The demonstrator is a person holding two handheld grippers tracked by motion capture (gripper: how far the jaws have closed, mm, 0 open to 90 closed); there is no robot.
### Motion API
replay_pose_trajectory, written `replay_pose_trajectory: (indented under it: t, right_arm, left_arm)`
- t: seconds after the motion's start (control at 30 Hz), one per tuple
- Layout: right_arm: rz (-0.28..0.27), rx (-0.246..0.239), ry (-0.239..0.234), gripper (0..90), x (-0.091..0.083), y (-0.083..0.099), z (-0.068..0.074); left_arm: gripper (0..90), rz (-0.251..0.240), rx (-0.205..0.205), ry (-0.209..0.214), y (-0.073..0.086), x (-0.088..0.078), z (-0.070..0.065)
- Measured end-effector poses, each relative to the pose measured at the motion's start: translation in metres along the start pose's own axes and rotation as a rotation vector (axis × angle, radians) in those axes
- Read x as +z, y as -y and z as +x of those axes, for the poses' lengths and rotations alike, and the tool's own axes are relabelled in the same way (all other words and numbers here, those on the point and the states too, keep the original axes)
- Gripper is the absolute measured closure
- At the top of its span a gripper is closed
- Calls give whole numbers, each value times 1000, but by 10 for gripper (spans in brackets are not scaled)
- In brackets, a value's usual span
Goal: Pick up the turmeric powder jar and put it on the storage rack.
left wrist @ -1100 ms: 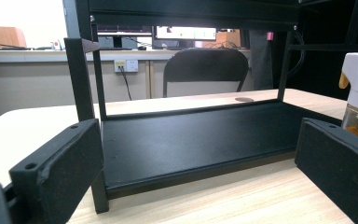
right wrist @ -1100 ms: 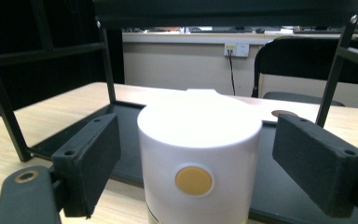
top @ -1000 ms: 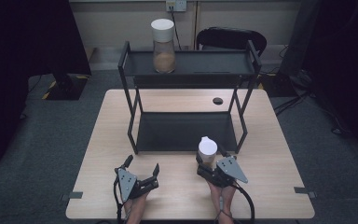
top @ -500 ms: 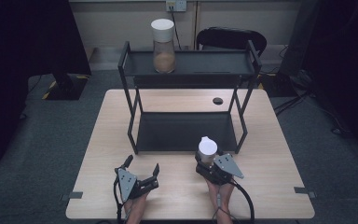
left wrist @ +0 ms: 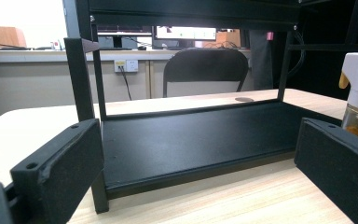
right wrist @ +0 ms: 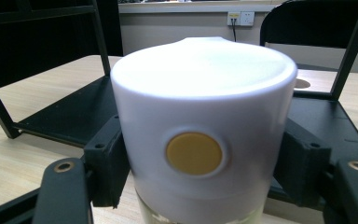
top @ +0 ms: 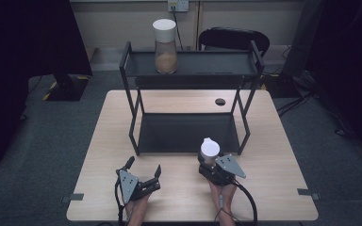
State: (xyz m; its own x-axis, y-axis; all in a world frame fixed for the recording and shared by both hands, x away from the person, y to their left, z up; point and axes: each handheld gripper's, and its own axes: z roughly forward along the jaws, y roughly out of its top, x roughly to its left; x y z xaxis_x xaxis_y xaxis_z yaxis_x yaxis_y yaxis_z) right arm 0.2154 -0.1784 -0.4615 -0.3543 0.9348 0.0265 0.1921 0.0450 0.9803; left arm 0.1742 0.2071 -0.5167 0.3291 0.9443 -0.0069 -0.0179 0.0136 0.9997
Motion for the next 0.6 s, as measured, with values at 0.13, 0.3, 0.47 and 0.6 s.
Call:
replay_pose_trajectory:
  t: [0.13, 0.3, 0.47, 0.6]
  right_arm:
    - [1, -9, 1, 292, 0, 0, 0]
    - [0, -13, 9, 295, -1, 0, 2]
    - [-1, -19, 11, 297, -2, 0, 3]
    - [1, -23, 6, 297, -3, 0, 3]
  left_arm:
    - [12, 0, 0, 0, 0, 0, 0]
    - [12, 0, 0, 0, 0, 0, 0]
    - [12, 0, 0, 0, 0, 0, 0]
    - [12, 0, 0, 0, 0, 0, 0]
